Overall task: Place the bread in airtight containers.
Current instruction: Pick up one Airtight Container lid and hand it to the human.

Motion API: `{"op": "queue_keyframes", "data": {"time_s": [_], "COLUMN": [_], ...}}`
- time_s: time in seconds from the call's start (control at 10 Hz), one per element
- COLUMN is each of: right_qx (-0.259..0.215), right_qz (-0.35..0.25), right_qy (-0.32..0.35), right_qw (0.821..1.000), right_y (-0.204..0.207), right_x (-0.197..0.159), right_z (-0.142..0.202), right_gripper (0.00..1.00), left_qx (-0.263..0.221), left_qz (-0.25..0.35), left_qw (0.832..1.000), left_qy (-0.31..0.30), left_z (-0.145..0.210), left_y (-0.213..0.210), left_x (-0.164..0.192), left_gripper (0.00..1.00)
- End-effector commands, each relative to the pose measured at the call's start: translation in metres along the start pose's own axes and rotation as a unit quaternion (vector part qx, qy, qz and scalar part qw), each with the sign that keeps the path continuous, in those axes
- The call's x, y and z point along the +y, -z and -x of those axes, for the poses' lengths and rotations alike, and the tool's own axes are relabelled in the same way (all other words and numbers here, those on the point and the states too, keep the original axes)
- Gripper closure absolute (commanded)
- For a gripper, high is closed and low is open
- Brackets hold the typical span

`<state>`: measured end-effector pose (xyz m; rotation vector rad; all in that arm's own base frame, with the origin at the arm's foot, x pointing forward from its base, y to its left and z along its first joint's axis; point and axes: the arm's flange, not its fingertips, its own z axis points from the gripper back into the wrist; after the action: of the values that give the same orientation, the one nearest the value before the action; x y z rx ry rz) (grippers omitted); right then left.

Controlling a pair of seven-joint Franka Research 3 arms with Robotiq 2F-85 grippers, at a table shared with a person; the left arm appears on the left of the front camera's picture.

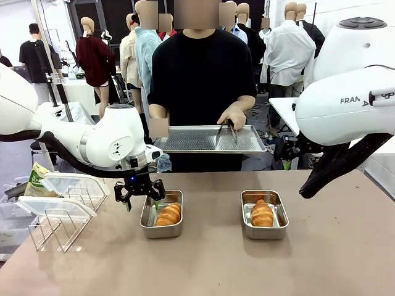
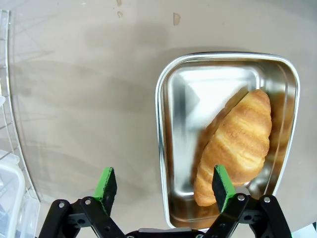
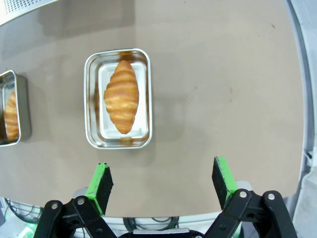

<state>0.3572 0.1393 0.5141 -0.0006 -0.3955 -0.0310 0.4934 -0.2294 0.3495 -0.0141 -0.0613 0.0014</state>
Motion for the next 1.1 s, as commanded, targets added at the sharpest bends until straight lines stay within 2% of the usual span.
{"op": "queue_keyframes", "data": {"time_s": [0.0, 0.2, 0.5, 0.6, 0.8, 1.0], "right_qx": [0.0, 0.0, 0.0, 0.0, 0.0, 0.0], "right_qz": [0.0, 0.0, 0.0, 0.0, 0.0, 0.0], "right_qy": [-0.001, -0.001, -0.001, -0.001, -0.001, -0.001], "right_qw": [1.0, 1.0, 1.0, 1.0, 1.0, 1.0], "right_y": [0.0, 0.0, 0.0, 0.0, 0.0, 0.0], "right_x": [0.0, 0.0, 0.0, 0.0, 0.0, 0.0], "right_z": [0.0, 0.0, 0.0, 0.0, 0.0, 0.0], "right_gripper": [0.0, 0.0, 0.0, 0.0, 0.0, 0.0], "left_qx": [-0.005, 0.0, -0.071, -0.088, -0.103, -0.134], "left_qz": [0.002, 0.0, 0.006, 0.009, 0.005, 0.018], "left_qw": [1.0, 1.0, 0.997, 0.995, 0.99, 0.987], "left_qy": [0.004, 0.0, 0.03, 0.037, 0.093, 0.089], "left_z": [-0.001, 0.0, 0.016, 0.024, 0.038, 0.051], "left_y": [0.0, 0.0, -0.036, -0.049, -0.074, -0.091], "left_x": [0.0, 0.0, 0.025, 0.034, 0.054, 0.079], "left_gripper": [0.0, 0.0, 0.0, 0.0, 0.0, 0.0]}}
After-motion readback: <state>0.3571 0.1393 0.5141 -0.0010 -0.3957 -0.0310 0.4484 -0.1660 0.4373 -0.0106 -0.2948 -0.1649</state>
